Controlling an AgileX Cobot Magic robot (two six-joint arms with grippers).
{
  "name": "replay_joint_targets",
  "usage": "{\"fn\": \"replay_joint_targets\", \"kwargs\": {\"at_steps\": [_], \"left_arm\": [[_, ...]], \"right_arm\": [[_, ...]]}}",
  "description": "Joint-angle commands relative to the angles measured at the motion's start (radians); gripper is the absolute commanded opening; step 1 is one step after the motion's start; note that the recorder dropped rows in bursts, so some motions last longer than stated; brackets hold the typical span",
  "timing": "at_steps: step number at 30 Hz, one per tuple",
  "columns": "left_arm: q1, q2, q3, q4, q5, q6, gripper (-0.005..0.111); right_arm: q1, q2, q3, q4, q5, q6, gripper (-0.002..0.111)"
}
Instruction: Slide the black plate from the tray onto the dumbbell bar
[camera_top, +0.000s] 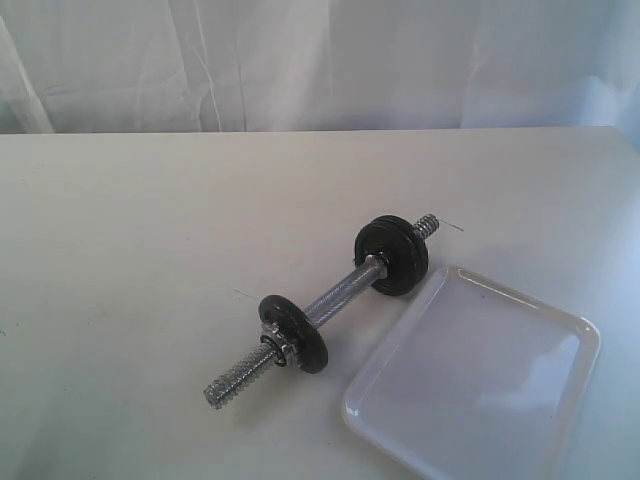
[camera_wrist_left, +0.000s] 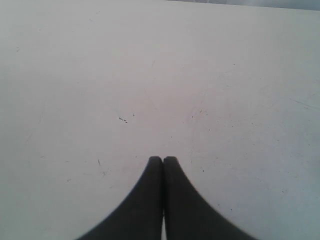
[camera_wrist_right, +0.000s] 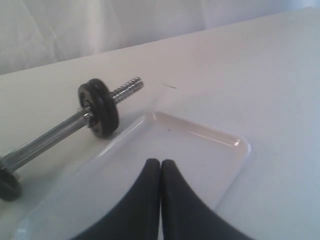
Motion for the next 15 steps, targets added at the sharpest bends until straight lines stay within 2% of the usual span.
{"fn": "replay_joint_targets", "kwargs": {"at_steps": [1, 8, 12, 15], "left_arm": [[-0.008, -0.004, 0.003, -0.006, 0.002, -0.006, 0.000], [-0.008, -0.004, 0.003, -0.006, 0.002, -0.006, 0.000], [-0.008, -0.004, 0.003, -0.006, 0.002, -0.006, 0.000], [-0.008, -0.004, 0.003, -0.006, 0.002, -0.006, 0.000]], "right_arm": [[-0.101, -0.005, 0.004, 0.002, -0.014, 0.004, 0.000], [-0.137, -0.005, 0.004, 0.004, -0.014, 0.004, 0.000], [-0.137, -0.005, 0.004, 0.130, -0.014, 0.004, 0.000], [-0.137, -0.005, 0.004, 0.130, -0.014, 0.004, 0.000]]}}
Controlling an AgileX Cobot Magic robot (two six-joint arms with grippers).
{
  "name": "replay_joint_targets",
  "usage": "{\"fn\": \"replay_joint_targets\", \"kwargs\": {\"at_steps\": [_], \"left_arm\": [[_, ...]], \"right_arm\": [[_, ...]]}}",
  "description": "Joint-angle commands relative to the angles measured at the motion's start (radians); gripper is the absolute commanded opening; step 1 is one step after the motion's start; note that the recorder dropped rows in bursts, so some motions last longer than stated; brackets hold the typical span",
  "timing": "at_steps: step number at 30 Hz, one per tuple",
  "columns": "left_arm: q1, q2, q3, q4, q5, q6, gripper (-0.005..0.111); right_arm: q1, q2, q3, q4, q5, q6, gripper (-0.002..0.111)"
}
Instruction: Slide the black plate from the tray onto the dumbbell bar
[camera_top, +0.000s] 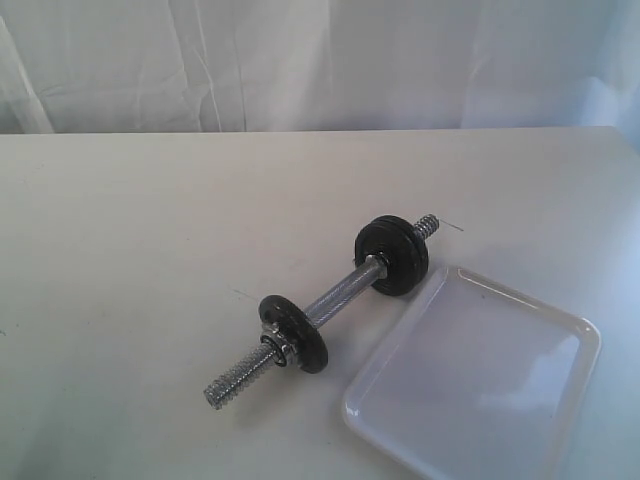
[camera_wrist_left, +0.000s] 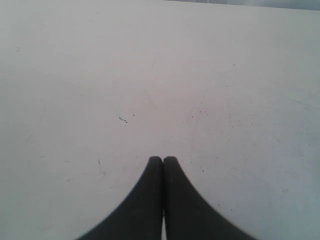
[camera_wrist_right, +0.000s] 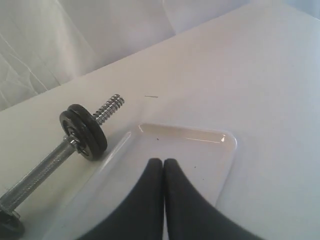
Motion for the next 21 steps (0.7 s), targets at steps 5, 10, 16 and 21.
{"fn": "replay_joint_targets", "kwargs": {"at_steps": [5, 10, 16, 21], "left_arm": [[-0.008, -0.004, 0.003, -0.006, 0.002, -0.006, 0.000], [-0.008, -0.004, 0.003, -0.006, 0.002, -0.006, 0.000], [-0.008, -0.004, 0.003, -0.006, 0.002, -0.006, 0.000], [-0.008, -0.004, 0.003, -0.006, 0.002, -0.006, 0.000]], "right_arm": [[-0.027, -0.005, 0.004, 0.016, -0.010, 0.003, 0.000], [-0.027, -0.005, 0.004, 0.016, -0.010, 0.003, 0.000], [-0.027, -0.005, 0.004, 0.012, -0.005, -0.131, 0.000], [-0.027, -0.005, 0.004, 0.010, -0.007, -0.652, 0.000]]}}
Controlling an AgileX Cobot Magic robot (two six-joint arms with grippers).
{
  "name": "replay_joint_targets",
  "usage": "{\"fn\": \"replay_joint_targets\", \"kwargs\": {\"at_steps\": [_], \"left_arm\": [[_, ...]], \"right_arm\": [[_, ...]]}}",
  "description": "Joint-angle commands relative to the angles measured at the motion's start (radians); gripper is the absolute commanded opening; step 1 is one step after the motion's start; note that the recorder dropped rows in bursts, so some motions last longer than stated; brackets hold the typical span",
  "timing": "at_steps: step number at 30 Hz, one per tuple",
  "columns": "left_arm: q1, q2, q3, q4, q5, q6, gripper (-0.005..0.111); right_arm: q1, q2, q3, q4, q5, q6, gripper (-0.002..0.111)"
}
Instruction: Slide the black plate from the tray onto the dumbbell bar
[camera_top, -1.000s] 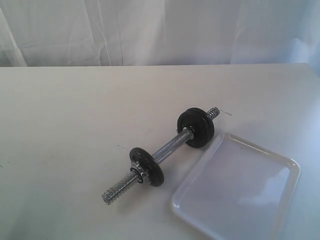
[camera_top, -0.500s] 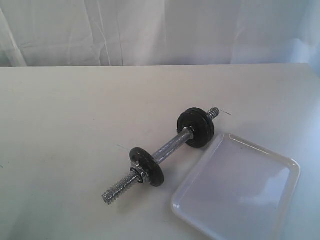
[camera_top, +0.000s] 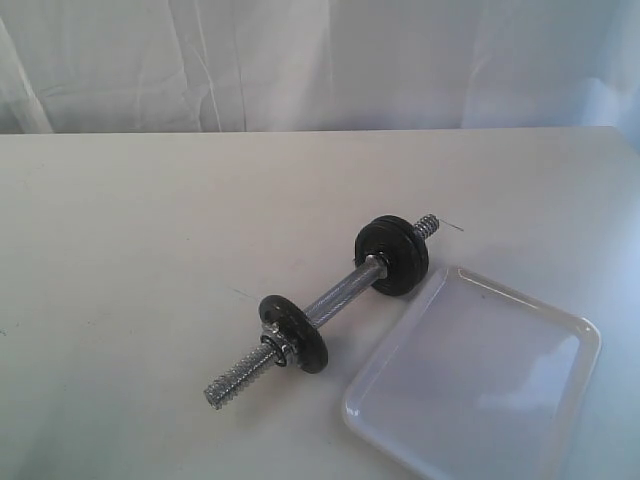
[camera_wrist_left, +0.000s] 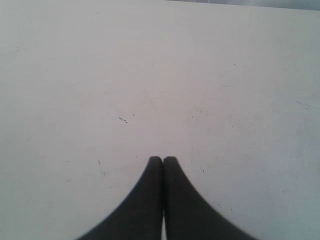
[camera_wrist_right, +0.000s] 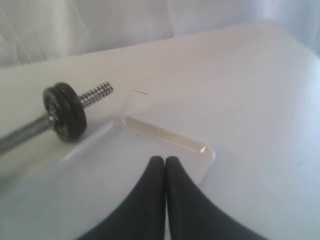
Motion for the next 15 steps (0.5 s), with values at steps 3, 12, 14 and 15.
{"fn": "replay_joint_targets", "kwargs": {"at_steps": [3, 12, 14, 15], "left_arm": [[-0.008, -0.004, 0.003, -0.006, 0.002, -0.006, 0.000], [-0.008, -0.004, 0.003, -0.006, 0.002, -0.006, 0.000], [-0.008, -0.004, 0.003, -0.006, 0.002, -0.006, 0.000], [-0.008, -0.004, 0.003, -0.006, 0.002, -0.006, 0.000]], "right_arm": [[-0.004, -0.005, 0.004, -0.003, -0.009, -0.446, 0.000], [-0.004, -0.005, 0.004, 0.003, -0.009, -0.379, 0.000], [-0.004, -0.005, 0.004, 0.003, -0.009, -0.321, 0.000], [-0.004, -0.005, 0.004, 0.003, -0.009, -0.293, 0.000]]}}
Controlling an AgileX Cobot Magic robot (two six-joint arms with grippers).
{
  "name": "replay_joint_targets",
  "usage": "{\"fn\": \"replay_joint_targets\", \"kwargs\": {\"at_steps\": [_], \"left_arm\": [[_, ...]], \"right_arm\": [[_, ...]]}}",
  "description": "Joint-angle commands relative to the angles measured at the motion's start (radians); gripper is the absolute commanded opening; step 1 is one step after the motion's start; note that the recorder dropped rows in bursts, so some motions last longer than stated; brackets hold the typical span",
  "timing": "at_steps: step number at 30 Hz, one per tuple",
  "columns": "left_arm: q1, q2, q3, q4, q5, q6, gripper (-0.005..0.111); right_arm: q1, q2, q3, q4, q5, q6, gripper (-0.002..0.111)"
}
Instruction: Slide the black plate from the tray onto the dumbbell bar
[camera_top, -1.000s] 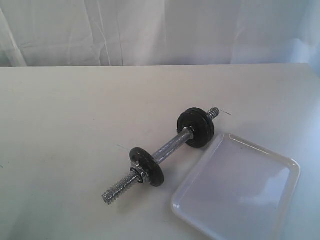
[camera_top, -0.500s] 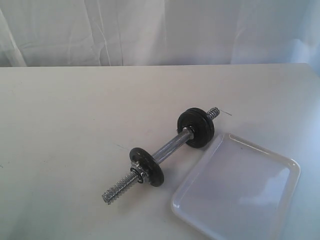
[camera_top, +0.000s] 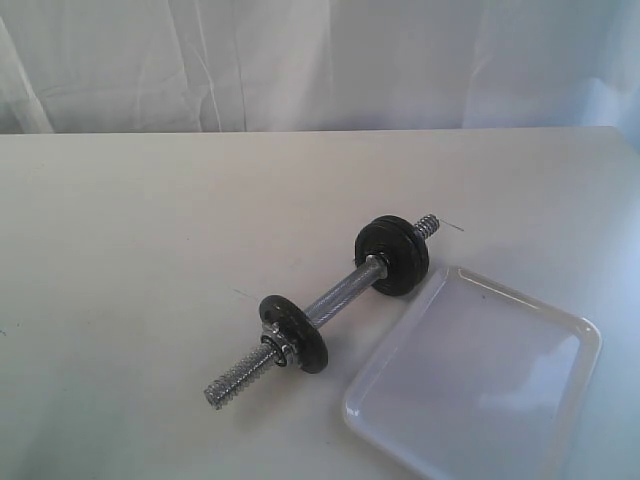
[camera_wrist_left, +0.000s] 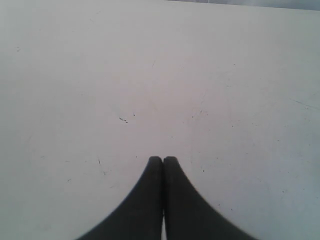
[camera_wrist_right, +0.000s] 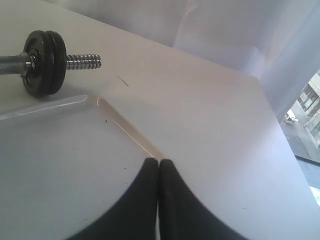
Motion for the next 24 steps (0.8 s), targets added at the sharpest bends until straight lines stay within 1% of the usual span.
{"fn": "replay_joint_targets", "kwargs": {"at_steps": [1, 5, 24], "left_arm": [[-0.008, -0.004, 0.003, -0.006, 0.002, -0.006, 0.000], [-0.008, -0.004, 0.003, -0.006, 0.002, -0.006, 0.000], [-0.008, -0.004, 0.003, -0.006, 0.002, -0.006, 0.000]], "right_arm": [[-0.004, -0.005, 0.004, 0.004, -0.009, 0.109, 0.000], [-0.004, -0.005, 0.004, 0.007, -0.009, 0.150, 0.000], [-0.002, -0.005, 0.004, 0.009, -0.009, 0.150, 0.000]]}}
